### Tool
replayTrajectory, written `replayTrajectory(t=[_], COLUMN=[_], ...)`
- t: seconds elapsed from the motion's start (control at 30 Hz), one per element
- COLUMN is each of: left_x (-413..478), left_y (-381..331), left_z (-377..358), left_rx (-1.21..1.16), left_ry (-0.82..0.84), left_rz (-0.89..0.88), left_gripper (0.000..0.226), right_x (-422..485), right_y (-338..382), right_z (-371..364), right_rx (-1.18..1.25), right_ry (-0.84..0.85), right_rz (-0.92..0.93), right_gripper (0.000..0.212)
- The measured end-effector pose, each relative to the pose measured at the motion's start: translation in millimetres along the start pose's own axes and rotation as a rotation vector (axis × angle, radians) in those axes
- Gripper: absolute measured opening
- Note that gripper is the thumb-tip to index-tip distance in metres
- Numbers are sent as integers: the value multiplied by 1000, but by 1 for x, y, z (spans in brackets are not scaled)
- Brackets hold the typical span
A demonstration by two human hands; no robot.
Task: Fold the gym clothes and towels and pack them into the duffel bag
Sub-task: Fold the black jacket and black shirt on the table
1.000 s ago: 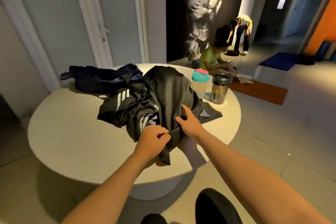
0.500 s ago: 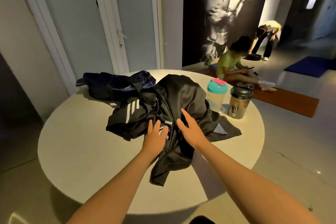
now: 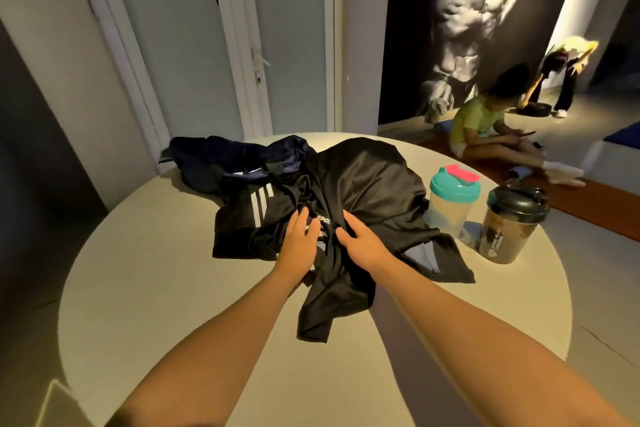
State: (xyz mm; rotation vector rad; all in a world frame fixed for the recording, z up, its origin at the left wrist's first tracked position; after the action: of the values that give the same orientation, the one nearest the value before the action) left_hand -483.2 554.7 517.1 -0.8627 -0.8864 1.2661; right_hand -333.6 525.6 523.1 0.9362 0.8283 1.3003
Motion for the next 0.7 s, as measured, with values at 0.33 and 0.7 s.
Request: replayTrajectory(t=[0.33, 0.7], left_x=[-49, -113], left_y=[5, -9], left_z=[1, 21], left_rx=[-261, -221], left_ry=[-1, -104], left_rz=[90, 142], left_gripper=[52, 46], right_x=[-51, -104], right_y=[42, 25], right_z=[-11, -4], right_rx=[34, -133], right_ry=[-211, -315], right_rz=[234, 147], right_gripper=[25, 32])
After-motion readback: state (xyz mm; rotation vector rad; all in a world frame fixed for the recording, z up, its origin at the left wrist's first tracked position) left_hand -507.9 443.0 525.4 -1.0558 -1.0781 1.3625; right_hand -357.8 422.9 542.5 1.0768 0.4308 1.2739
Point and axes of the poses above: each hand's wrist, its own x-axis towards the middle knuckle, its own z-axis out of the back of the hand, y = z × x, the point moved 3 cm from there along x, towards the middle knuckle, and after that the axes turned 1 degree about -y, right-handed, at the moved point
